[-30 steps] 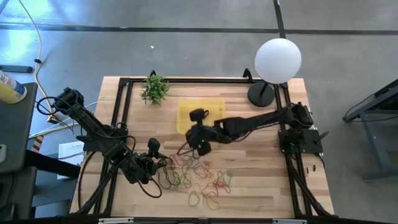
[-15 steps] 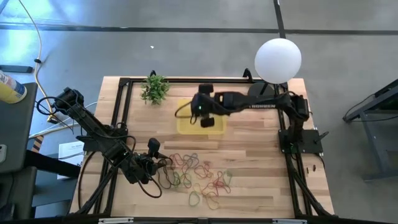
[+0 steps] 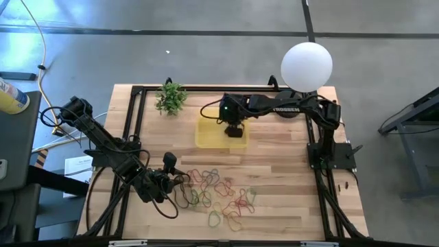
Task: Pick and place rubber bands into bin
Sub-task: Put the black rubber band into the yellow bin
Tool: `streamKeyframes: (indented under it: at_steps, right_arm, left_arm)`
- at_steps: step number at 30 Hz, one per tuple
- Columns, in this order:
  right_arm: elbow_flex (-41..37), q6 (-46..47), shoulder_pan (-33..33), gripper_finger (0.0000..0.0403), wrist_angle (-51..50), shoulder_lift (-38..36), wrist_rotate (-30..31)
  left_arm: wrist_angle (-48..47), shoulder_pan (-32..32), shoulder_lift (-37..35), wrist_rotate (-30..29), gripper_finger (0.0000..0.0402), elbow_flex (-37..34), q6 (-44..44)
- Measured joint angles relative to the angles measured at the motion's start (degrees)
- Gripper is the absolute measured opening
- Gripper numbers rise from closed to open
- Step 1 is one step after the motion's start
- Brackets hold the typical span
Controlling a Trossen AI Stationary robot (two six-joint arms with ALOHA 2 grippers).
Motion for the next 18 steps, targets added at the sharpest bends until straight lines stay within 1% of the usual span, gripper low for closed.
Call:
streamKeyframes:
  at_steps: [4,8,13,18]
  right_arm:
    - [0.0,0.7,0.0,0.0057,1.3,0.0,-5.3]
    - [0.0,0.7,0.0,0.0104,1.4,0.0,-9.5]
    - [0.0,0.9,-0.1,0.0156,1.4,0.0,-9.7]
    - [0.0,1.1,-0.9,0.0194,1.4,0.0,-11.2]
  left_arm:
    - [0.0,0.0,0.0,-1.6,0.0150,0.0,0.0]
    - [0.0,0.0,0.0,-1.7,0.0150,0.0,0.0]
    - [0.0,0.0,0.0,-1.6,0.0150,0.0,0.0]
    - [0.0,0.0,0.0,-1.6,0.0150,0.0,0.0]
